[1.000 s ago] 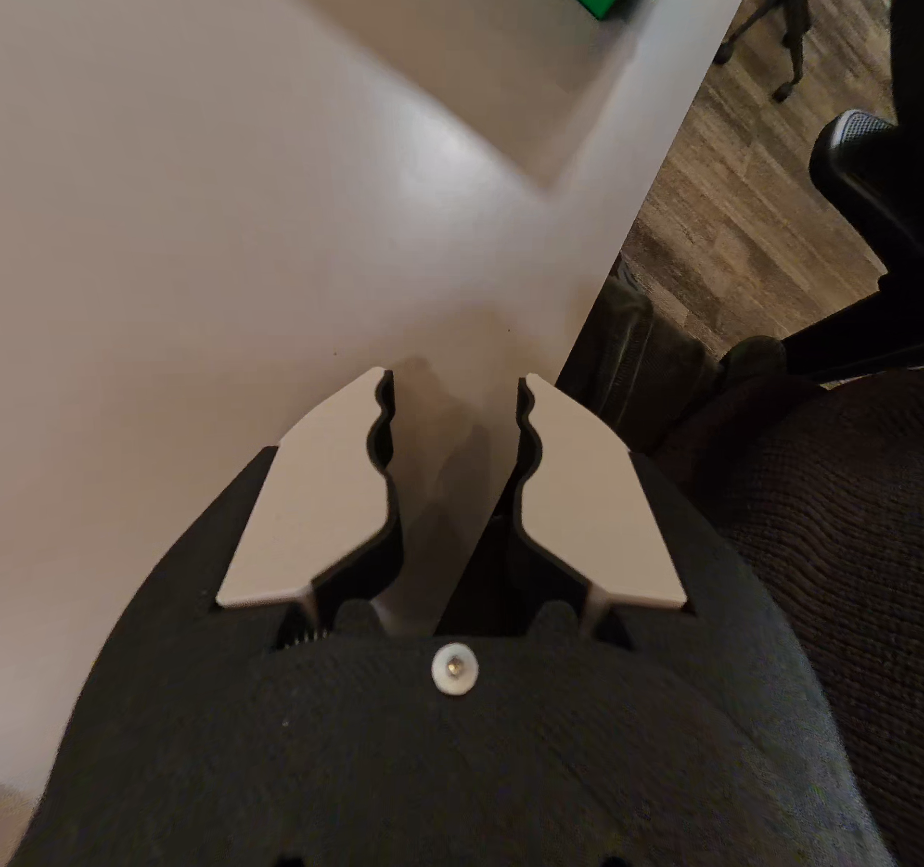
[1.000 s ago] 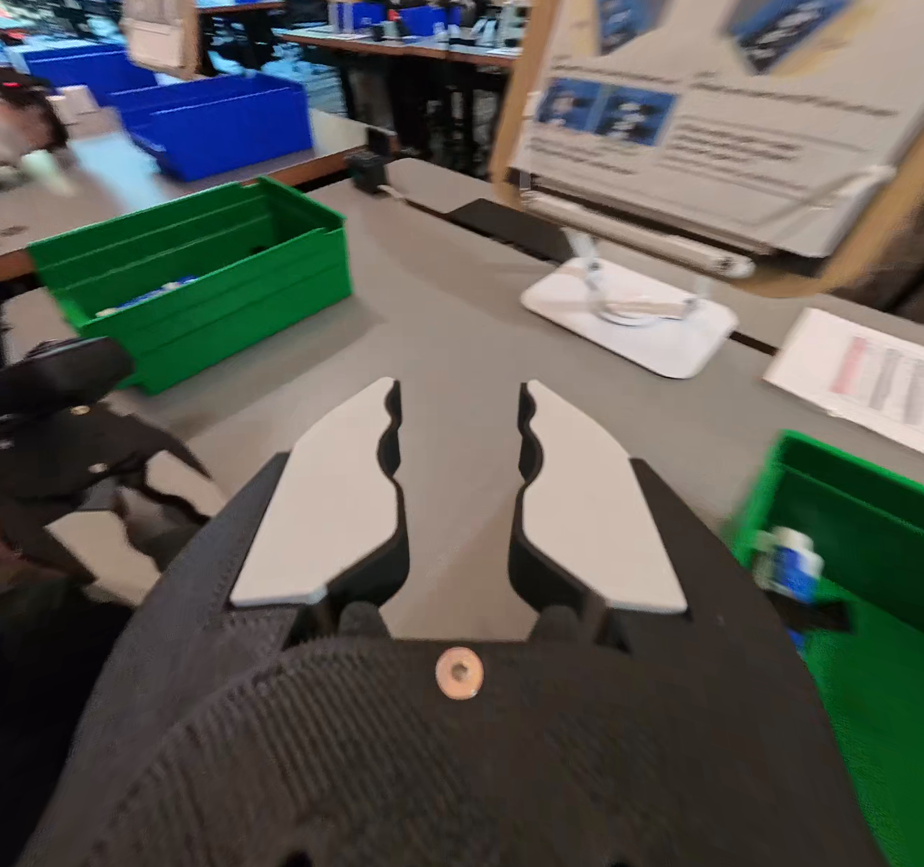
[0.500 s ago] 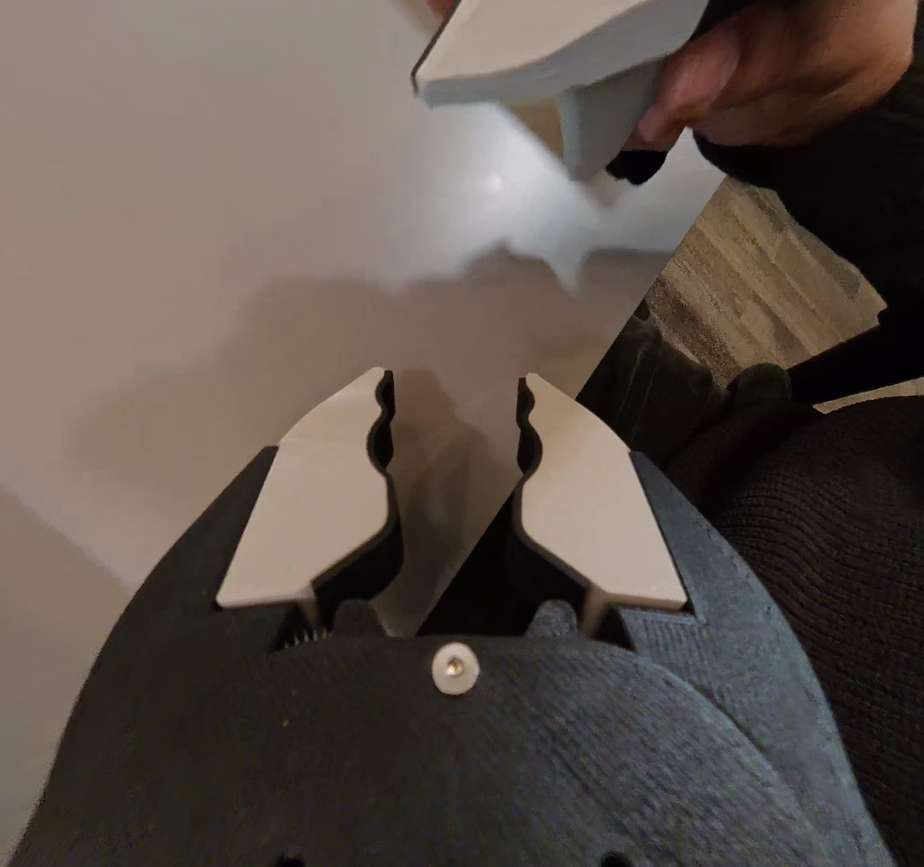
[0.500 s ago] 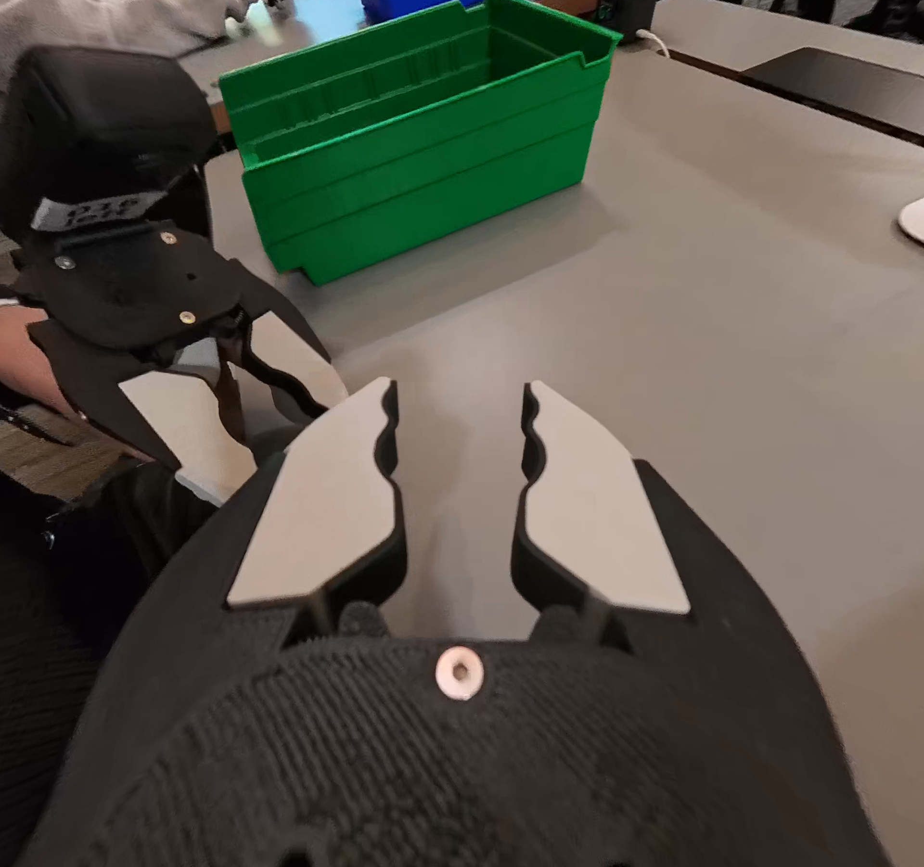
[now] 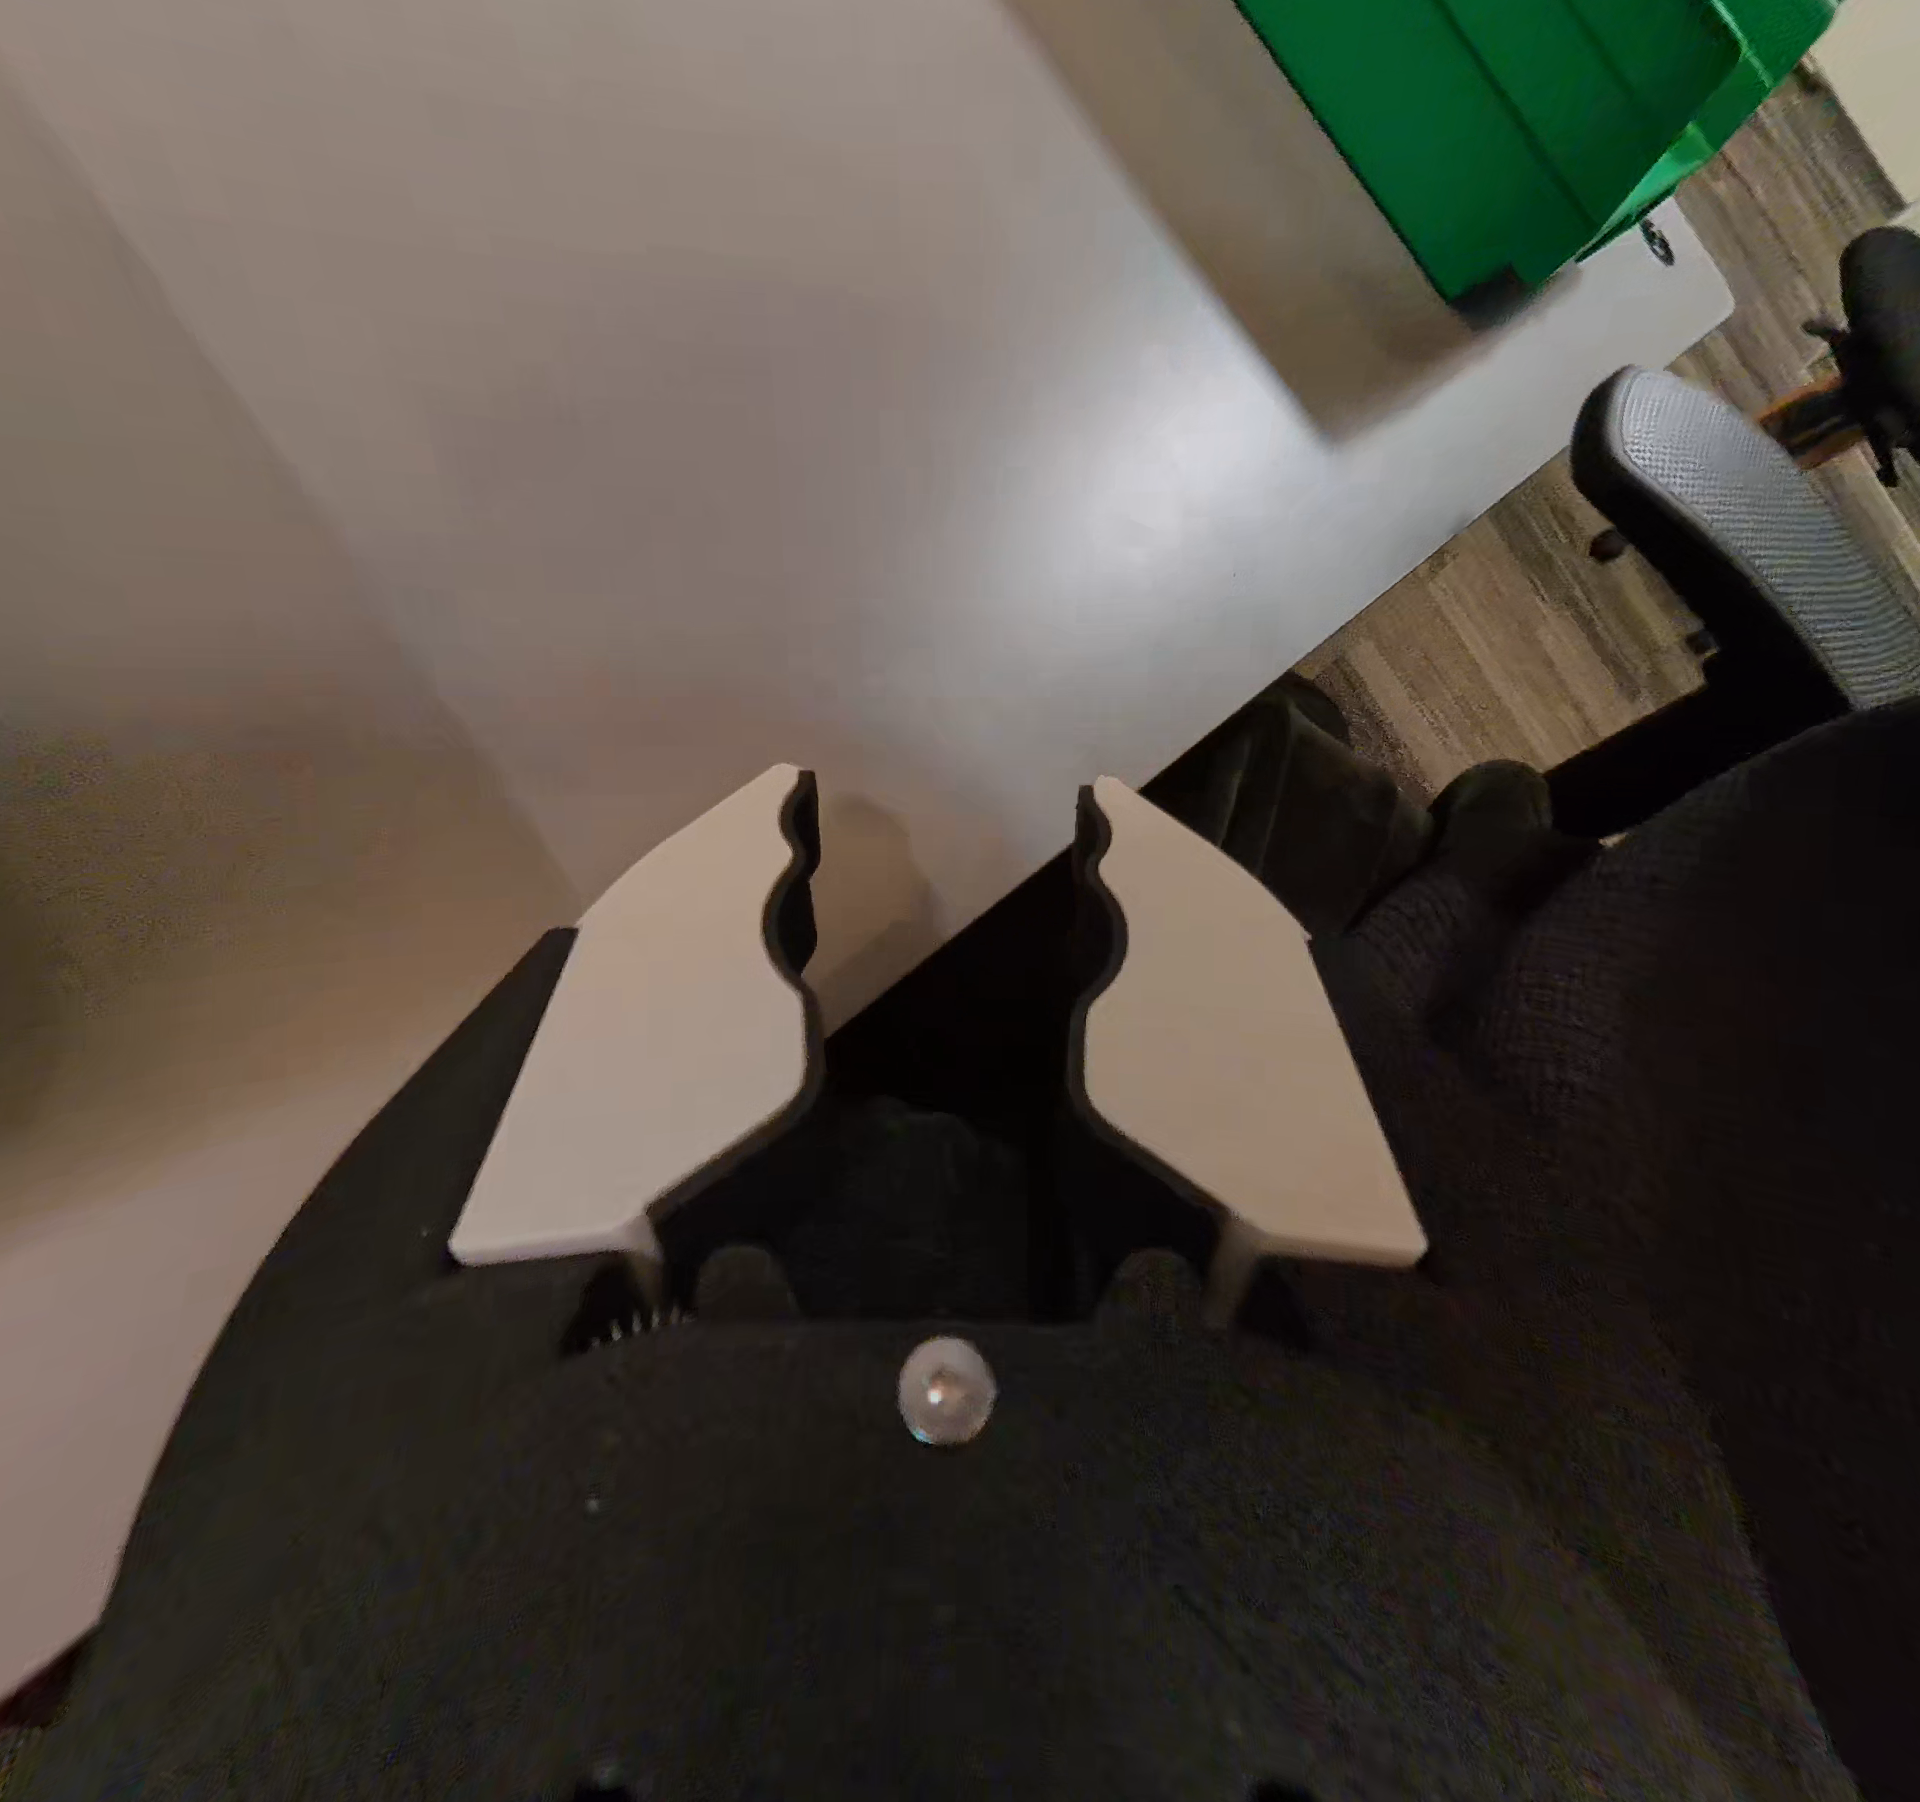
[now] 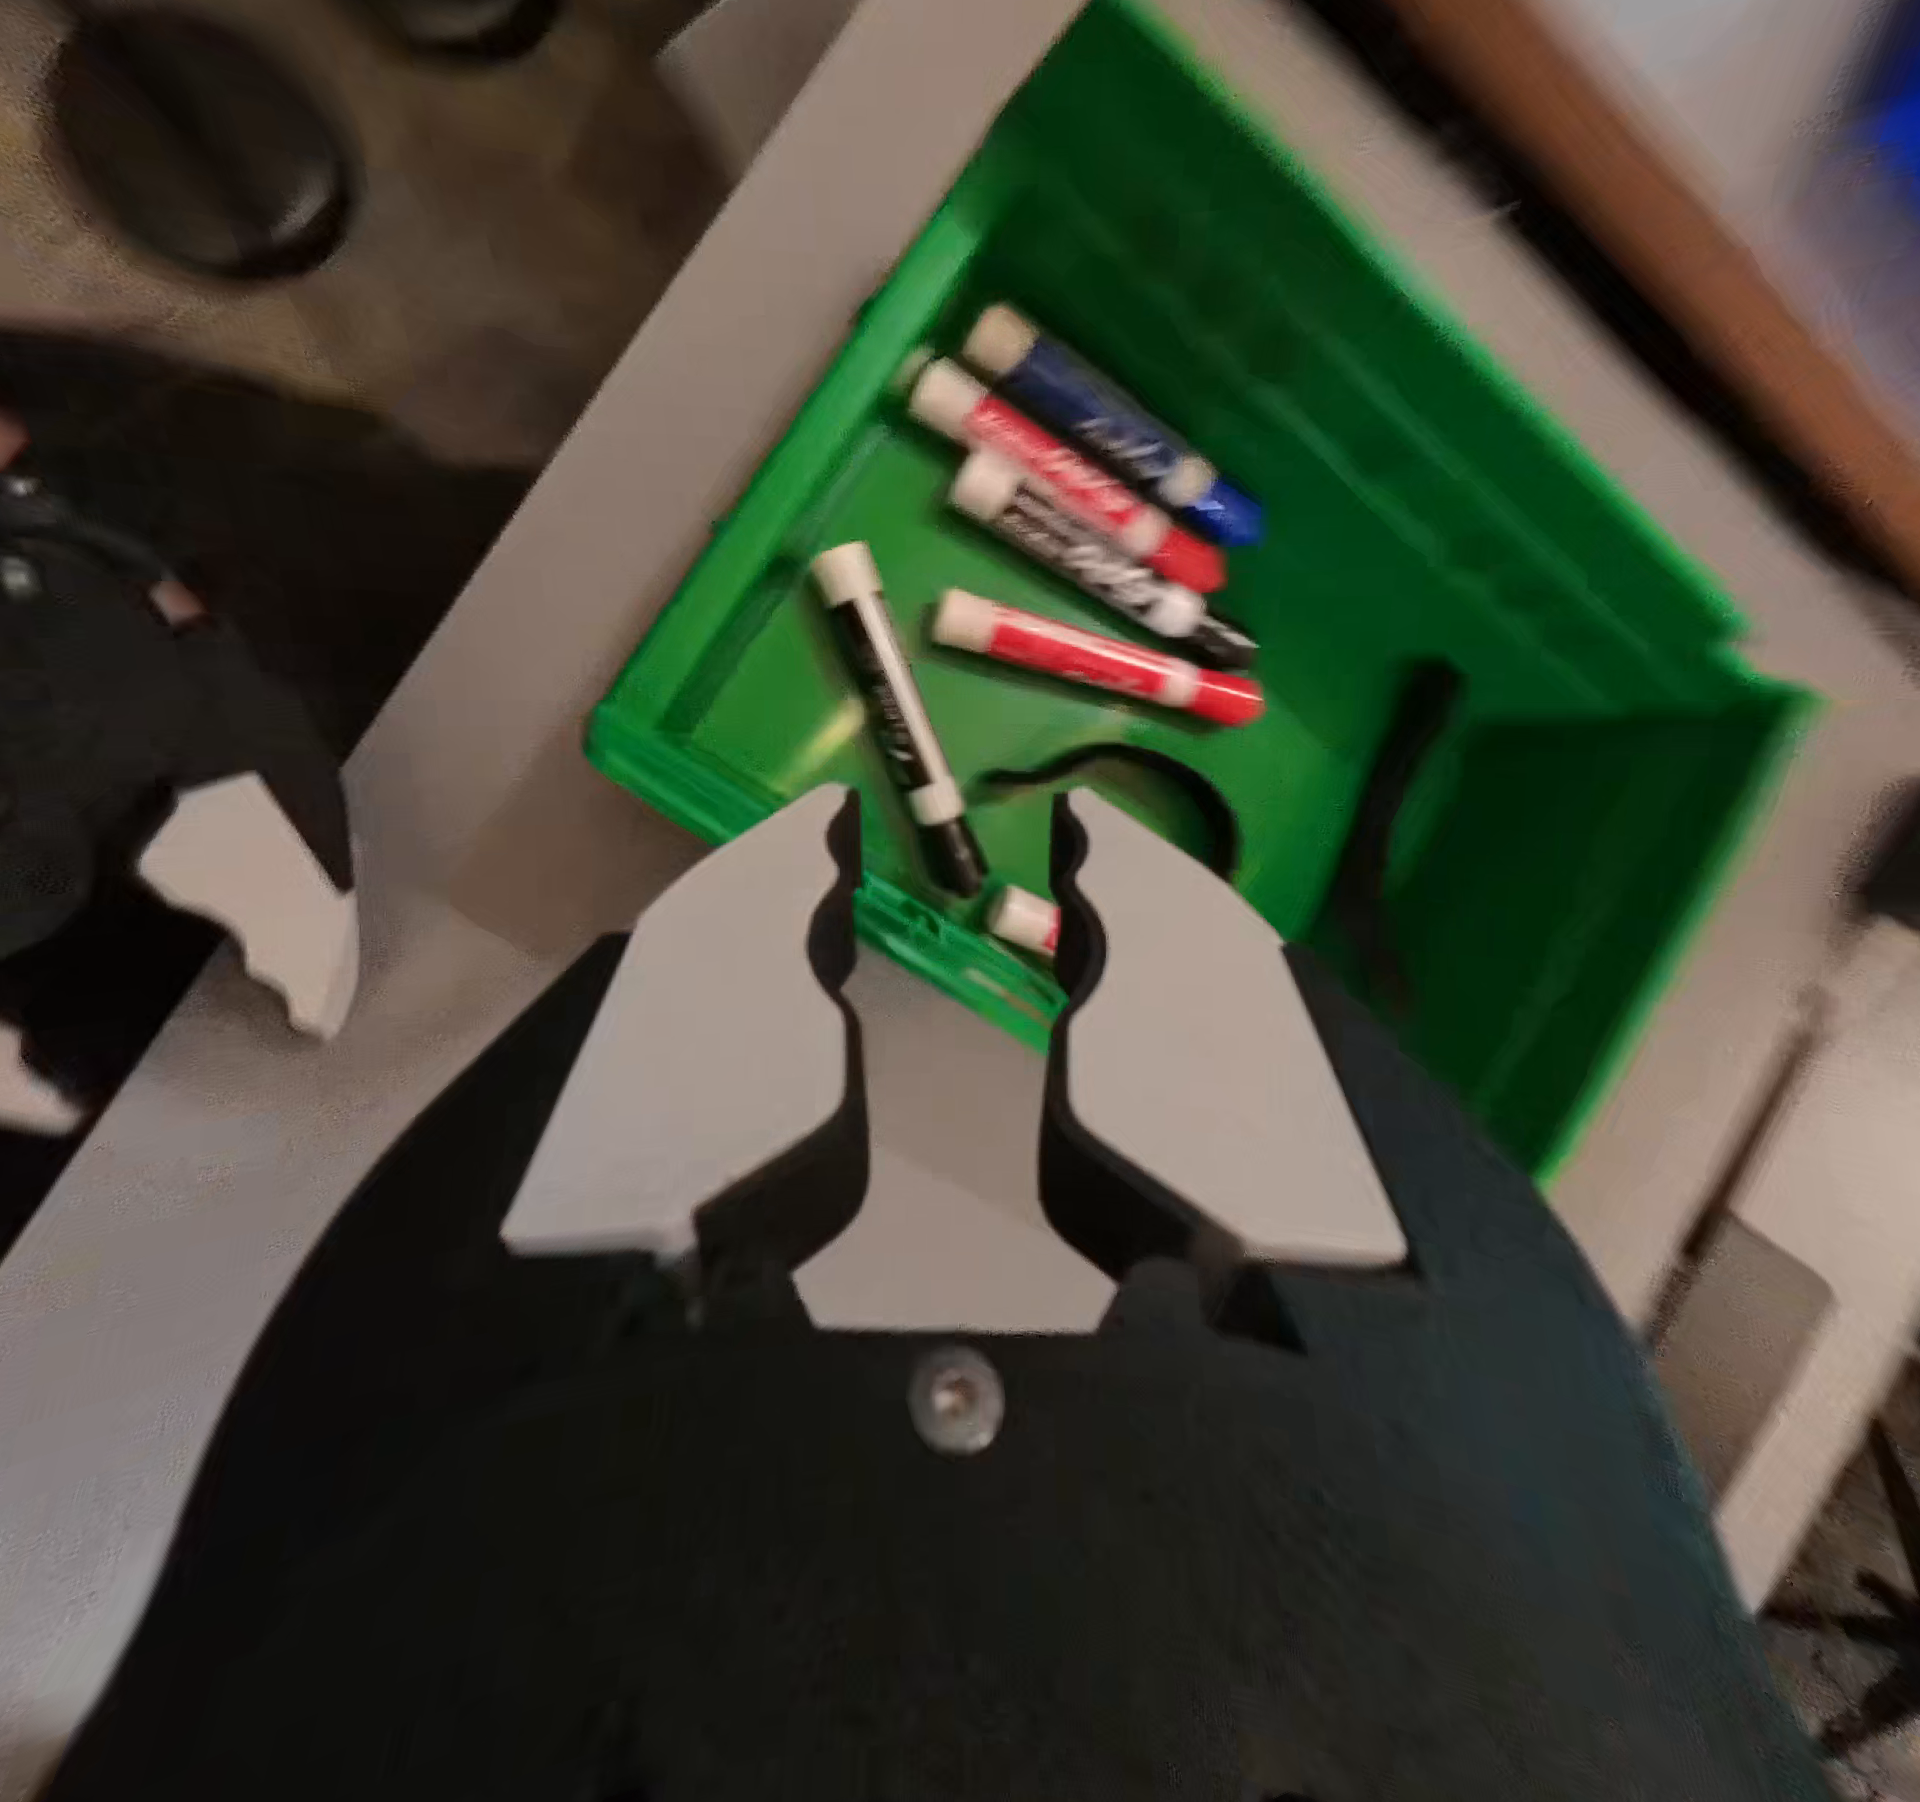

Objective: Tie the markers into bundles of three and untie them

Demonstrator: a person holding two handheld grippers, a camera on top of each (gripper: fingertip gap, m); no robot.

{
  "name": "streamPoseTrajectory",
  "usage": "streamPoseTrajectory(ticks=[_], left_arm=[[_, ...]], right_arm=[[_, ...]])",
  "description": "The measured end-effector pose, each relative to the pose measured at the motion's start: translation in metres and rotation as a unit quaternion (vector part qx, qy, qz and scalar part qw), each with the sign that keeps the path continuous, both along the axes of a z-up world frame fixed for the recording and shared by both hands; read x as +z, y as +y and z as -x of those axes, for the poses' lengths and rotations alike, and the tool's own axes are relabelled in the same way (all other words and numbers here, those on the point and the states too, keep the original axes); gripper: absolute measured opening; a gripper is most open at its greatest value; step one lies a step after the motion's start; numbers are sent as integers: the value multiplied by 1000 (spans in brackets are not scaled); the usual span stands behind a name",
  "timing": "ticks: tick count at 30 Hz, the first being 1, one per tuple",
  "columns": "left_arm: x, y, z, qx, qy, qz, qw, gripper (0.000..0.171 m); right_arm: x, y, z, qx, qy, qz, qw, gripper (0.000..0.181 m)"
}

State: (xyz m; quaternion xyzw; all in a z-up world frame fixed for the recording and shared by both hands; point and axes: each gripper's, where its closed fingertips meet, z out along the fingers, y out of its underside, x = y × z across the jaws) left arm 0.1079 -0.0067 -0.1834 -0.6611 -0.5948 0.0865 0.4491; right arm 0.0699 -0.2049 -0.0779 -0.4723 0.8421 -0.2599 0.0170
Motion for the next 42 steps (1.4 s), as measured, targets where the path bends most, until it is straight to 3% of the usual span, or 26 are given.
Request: streamPoseTrajectory(ticks=[3,6,12,16,20,23,26,28,31,34,36,42], left_arm=[[-6,-7,-15,11,-15,-1,1000,49],[-5,-17,-27,31,-14,-10,999,49],[-1,-38,-39,78,-10,-32,996,50],[2,-42,-40,87,-3,-43,995,50],[6,-36,-37,74,2,-45,996,49],[8,-29,-29,59,11,-38,998,47],[16,-24,-19,56,35,-40,997,45],[23,-24,-9,63,54,-42,996,45],[35,-19,6,52,83,-64,993,45],[40,-5,24,22,82,-98,992,46],[38,8,37,-4,72,-103,992,47],[21,67,58,-132,16,-91,987,47]], right_arm=[[-37,-13,-9,70,42,-140,987,29],[-76,-15,-9,118,93,-224,963,25],[-132,-16,0,173,180,-272,929,19],[-113,-24,-9,175,155,-237,943,18],[-46,-14,-14,137,75,-152,976,18],[2,25,2,85,44,-86,992,18],[19,88,29,-7,20,-30,999,18],[1,138,54,-87,31,-10,996,18],[-50,209,81,-191,62,-31,979,18],[-92,254,72,-208,66,-85,972,18],[-101,268,76,-226,80,-85,967,18],[-97,306,54,-276,-21,-74,958,18]])
